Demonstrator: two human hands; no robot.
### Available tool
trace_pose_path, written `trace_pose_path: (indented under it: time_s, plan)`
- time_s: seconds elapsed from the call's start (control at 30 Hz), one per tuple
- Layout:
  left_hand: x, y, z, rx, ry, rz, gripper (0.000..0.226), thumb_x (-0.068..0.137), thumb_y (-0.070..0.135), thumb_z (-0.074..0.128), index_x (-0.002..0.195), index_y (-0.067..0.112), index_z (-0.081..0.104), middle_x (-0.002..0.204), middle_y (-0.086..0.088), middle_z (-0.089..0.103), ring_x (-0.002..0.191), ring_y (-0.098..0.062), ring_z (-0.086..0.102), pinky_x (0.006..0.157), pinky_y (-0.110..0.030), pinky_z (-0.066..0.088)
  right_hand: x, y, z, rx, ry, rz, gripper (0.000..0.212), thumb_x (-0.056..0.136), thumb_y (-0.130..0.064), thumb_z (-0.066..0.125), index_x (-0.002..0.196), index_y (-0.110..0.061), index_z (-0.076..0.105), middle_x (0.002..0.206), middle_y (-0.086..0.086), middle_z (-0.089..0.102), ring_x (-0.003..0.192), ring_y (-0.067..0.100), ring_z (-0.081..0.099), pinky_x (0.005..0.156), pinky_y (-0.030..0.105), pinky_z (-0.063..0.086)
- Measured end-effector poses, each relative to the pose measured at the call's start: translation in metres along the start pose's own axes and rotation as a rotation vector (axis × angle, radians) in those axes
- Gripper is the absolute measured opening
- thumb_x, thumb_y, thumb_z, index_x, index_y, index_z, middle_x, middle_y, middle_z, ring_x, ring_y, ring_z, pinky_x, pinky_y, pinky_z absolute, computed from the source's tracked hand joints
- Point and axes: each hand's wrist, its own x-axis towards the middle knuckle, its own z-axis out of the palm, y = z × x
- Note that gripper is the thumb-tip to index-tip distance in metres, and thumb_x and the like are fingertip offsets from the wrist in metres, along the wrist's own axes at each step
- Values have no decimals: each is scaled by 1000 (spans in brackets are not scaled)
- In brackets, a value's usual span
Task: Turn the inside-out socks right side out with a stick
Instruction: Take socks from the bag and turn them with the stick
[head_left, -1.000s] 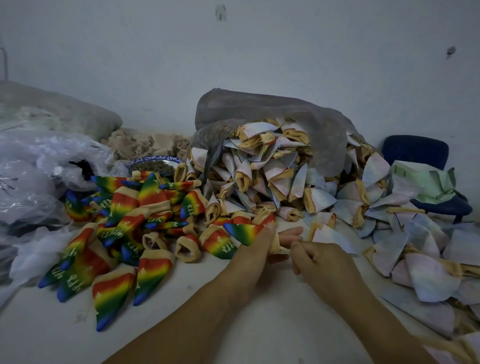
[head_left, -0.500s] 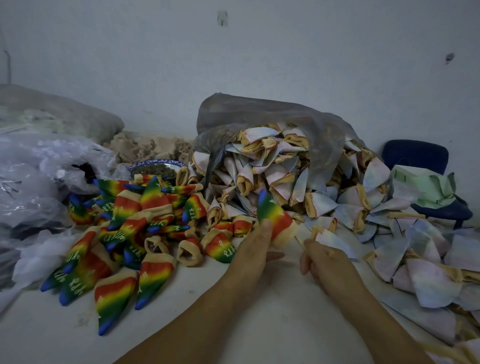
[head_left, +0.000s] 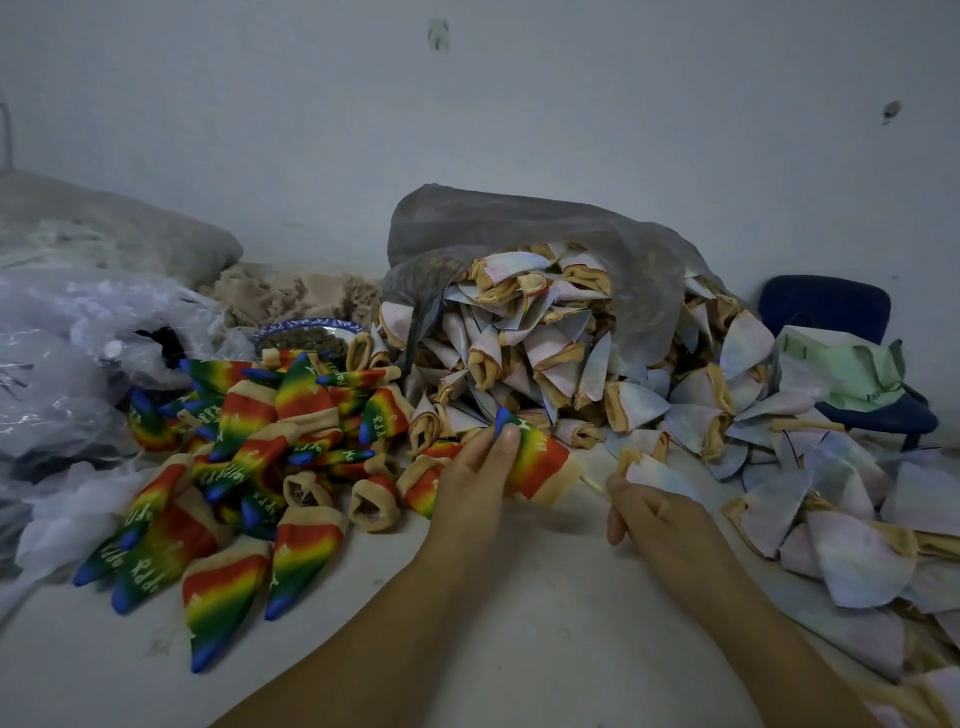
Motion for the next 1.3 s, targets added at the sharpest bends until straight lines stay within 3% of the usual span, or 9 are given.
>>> trace_pose_path:
  time_s: [0.1,0.17,0.23,0.4,0.63,0.73,0.93,1.13,1.3]
  plan:
    - [3,0,-4,-157,0,-121,36,69,51,71,102,35,74,104,0,75,94,-16,71,86,-36,56,-1,-1,0,-2,-14,-33,46,93,-49,40,65,-20,62,64,-1,57,59,1,51,58,27,37]
    - [4,2,-6,-342,-27,-196,45,72,36,74,114,21,68,106,-12,73,85,-19,70,65,-29,57,-1,0,1,-11,-40,-67,42,93,-49,41,75,-18,63,79,3,63,73,8,54,64,26,40]
    - [4,4,-9,-527,-74,-251,34,75,22,73,108,13,72,98,-13,75,77,-19,72,53,-23,54,-1,0,3,-8,-63,-126,35,94,-46,42,82,-19,62,84,2,62,79,9,54,65,20,40]
    - [6,4,-10,-693,-24,-262,31,73,10,71,103,5,73,107,-18,73,86,-23,74,61,-25,58,0,1,8,-95,-107,-246,16,97,-38,45,89,-33,58,89,-8,57,82,2,52,75,24,44]
    - [8,0,-10,-580,31,-206,12,95,9,57,104,6,65,96,-10,77,86,-16,75,63,-26,60,0,0,9,-216,-100,-295,15,97,-40,44,95,-35,58,94,-10,56,86,4,53,79,32,47]
    - [7,1,-10,-512,14,-210,21,98,20,55,110,9,68,107,-10,75,100,-18,72,84,-34,59,-1,0,10,-245,-93,-297,15,97,-40,43,96,-36,57,95,-11,55,86,4,53,79,33,47]
    - [6,0,-7,-350,-54,-162,57,81,52,58,121,12,64,116,-10,72,108,-21,69,84,-33,59,-2,1,10,-260,-59,-289,16,97,-39,42,93,-32,56,90,-10,56,81,4,53,75,33,48]
    - [8,-8,-5,-294,-70,-122,14,88,26,63,98,17,66,99,-4,77,94,-18,73,80,-33,58,-5,-1,12,-272,-88,-264,17,97,-43,41,93,-34,56,82,-8,61,76,4,56,71,33,50]
    - [7,-9,-5,42,27,-24,29,88,49,61,102,25,69,105,-3,75,104,-27,68,93,-41,54,-6,-1,7,-262,-104,-260,21,98,-44,39,95,-34,57,79,-4,62,75,6,58,72,36,50]
